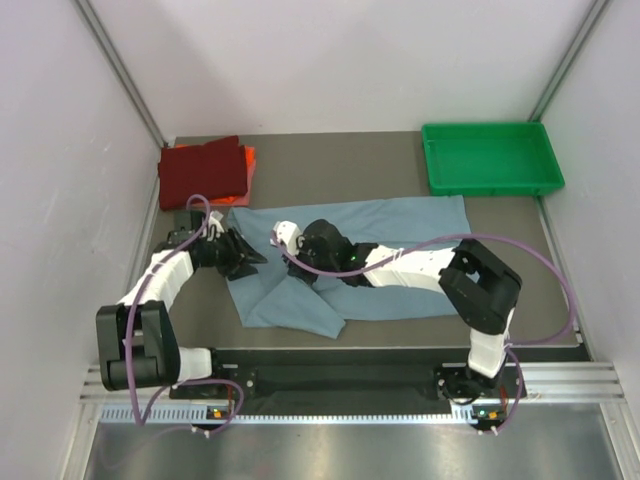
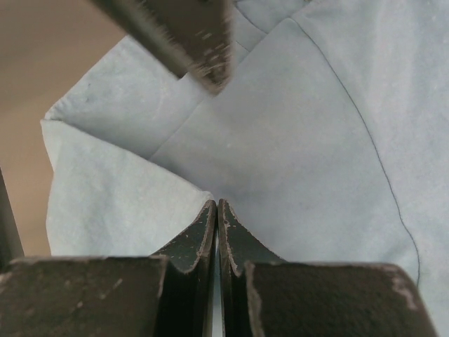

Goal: Fold and stack the t-shirts
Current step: Fold the tshirt

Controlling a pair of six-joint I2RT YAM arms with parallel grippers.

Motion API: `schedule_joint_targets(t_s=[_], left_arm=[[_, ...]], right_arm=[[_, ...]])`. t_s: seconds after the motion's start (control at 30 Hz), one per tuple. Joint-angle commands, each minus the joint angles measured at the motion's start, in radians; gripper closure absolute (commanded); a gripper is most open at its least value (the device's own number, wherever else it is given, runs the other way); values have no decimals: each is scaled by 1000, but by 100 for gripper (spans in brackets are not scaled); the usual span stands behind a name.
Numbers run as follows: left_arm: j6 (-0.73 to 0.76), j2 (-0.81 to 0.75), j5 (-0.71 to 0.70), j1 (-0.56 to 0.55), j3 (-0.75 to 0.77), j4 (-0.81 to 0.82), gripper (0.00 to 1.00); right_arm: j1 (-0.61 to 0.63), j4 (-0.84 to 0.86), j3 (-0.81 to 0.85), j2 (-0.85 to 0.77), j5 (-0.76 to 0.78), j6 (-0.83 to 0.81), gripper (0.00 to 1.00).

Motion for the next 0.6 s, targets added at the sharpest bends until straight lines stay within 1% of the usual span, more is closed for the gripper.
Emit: schedule_joint_targets(t_s=[0.0, 0.13, 0.17, 0.27, 0.37, 0.4, 0.43, 0.47, 0.5, 0.57], left_arm=[[35, 7, 83, -9, -29, 95, 50], [48, 19, 116, -37, -68, 181, 51], [44, 16, 127, -41, -94, 245, 51], [36, 42, 153, -49, -131, 360, 51], [1, 36, 141, -58, -166, 452, 52], [-4, 28, 138, -64, -181, 539, 52], [2, 7, 127, -87, -206, 576, 52], [-8, -11, 112, -86, -224, 622, 52], [-17, -28, 97, -136, -243, 720, 52], [-27, -59, 54, -160, -281, 776, 52]], right_arm=[[-42, 60, 20, 20, -104, 32, 100], [-82, 100, 5, 25, -195, 49, 100], [-96, 109, 5, 26, -212, 54, 100], [-123, 123, 9, 35, -281, 72, 100], [-142, 146, 9, 38, -340, 90, 100], [-143, 155, 9, 40, -353, 97, 100], [-146, 159, 9, 41, -374, 103, 100], [-148, 169, 6, 41, -383, 115, 100], [-149, 193, 3, 41, -390, 115, 100], [-151, 201, 3, 44, -405, 116, 100]])
